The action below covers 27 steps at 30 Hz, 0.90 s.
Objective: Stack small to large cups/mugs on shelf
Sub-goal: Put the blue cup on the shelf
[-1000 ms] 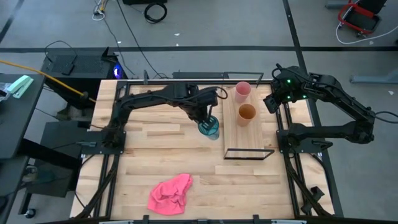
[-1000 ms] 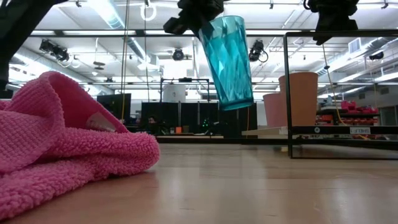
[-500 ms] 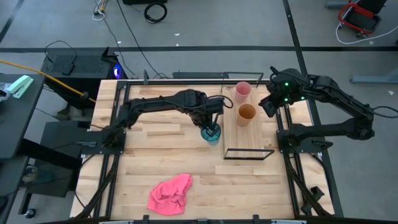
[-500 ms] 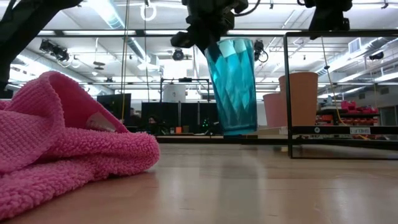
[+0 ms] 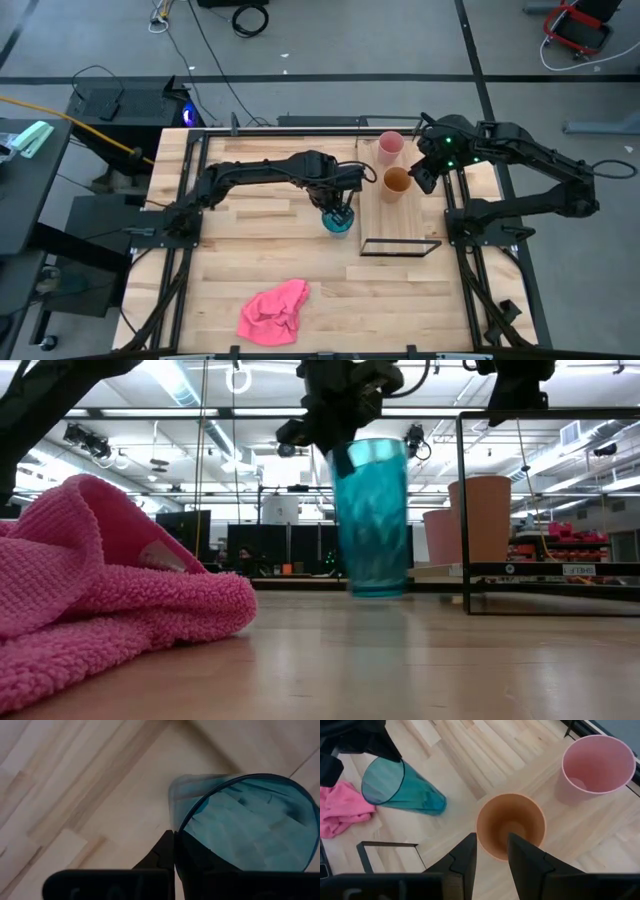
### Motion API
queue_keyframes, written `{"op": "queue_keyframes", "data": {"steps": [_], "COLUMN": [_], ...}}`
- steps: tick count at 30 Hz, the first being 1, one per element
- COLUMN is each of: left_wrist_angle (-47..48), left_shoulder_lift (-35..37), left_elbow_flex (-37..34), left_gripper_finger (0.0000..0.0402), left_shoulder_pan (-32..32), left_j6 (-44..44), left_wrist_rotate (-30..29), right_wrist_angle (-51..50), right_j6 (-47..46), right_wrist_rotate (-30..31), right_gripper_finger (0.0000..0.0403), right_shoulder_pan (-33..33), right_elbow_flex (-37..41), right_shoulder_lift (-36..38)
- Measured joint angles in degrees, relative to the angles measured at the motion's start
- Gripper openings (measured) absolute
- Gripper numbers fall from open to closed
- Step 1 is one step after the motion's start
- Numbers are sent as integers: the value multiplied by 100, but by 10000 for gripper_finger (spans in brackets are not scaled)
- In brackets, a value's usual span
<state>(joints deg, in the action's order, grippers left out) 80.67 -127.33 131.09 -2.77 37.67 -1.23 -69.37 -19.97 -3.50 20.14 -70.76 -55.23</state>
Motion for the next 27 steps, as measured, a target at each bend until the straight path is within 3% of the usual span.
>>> {"op": "queue_keyframes", "data": {"steps": [11,18,27], "left_wrist_angle": [13,14,18], "left_shoulder_lift": [-8,-16,-120], "left_elbow_flex": [2,2,5], "left_gripper_finger": [13,36,20], "left_shoulder_pan": [9,15,14], "left_j6": [1,-90,-118], "left_wrist_rotate": [2,121,139], "right_wrist_angle": [39,43,45], "right_j6": [-2,-4,-4], "right_wrist_rotate": [1,0,1], "right_gripper_finger": [115,115,115], "right_shoulder_pan": [-20,-20,-20], "right_elbow_flex": [0,0,0], "right_shoulder_lift": [-10,-10,-10]}}
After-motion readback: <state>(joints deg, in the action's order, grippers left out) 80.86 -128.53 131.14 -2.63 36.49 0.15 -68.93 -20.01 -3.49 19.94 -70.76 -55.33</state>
